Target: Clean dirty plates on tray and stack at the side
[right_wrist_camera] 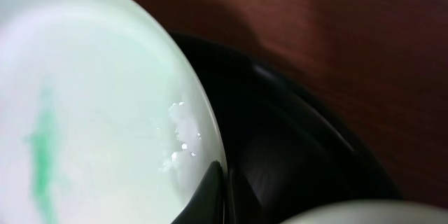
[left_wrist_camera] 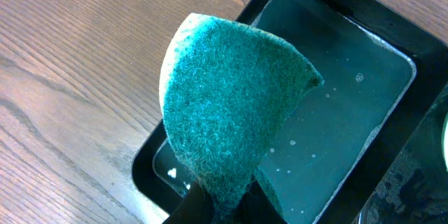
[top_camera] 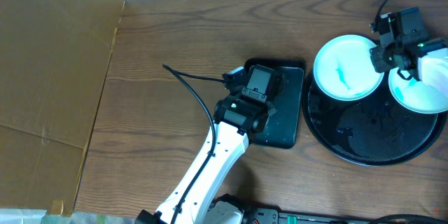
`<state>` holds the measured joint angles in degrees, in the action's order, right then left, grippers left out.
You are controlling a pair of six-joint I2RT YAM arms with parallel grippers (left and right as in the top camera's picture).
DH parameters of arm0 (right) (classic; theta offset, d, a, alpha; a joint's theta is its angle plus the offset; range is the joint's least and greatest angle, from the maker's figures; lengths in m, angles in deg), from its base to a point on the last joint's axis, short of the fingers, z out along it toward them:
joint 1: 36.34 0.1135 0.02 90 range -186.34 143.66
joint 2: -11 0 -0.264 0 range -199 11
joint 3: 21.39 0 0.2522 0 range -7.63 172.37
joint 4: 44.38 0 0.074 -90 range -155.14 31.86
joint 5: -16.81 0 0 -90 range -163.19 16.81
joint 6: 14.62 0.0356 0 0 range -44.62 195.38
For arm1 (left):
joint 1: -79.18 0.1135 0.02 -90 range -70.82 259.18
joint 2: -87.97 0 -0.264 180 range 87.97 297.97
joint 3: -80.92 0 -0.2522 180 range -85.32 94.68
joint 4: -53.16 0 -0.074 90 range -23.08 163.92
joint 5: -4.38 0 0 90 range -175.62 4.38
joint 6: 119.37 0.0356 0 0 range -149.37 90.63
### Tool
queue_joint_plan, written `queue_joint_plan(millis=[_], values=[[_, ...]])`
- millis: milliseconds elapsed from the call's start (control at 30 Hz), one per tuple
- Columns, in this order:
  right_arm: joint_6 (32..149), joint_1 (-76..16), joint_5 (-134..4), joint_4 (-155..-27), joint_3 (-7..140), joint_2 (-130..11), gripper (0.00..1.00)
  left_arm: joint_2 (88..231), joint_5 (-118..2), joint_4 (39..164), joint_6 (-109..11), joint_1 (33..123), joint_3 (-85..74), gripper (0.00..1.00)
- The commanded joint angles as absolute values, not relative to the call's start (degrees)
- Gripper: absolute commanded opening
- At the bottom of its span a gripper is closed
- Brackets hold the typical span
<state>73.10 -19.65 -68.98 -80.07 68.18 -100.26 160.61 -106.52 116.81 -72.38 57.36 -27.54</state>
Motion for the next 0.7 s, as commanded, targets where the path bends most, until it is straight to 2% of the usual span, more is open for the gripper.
queue_joint_plan(millis=[0, 433, 667], values=[[73.2, -18.5, -66.6, -83.6, 68.1, -94.7, 0.01, 160.3, -107.1, 116.8, -71.4, 57.6, -27.8, 0.08], [73.2, -14.9, -63.9, -106.8, 68.0, -93.6, 0.01, 160.3, -107.1, 116.8, -71.4, 57.6, -27.8, 0.08], [73.2, -13.9, -67.7, -108.8, 65.3, -93.7, 0.01, 160.3, -107.1, 116.8, -71.4, 57.6, -27.8, 0.08]])
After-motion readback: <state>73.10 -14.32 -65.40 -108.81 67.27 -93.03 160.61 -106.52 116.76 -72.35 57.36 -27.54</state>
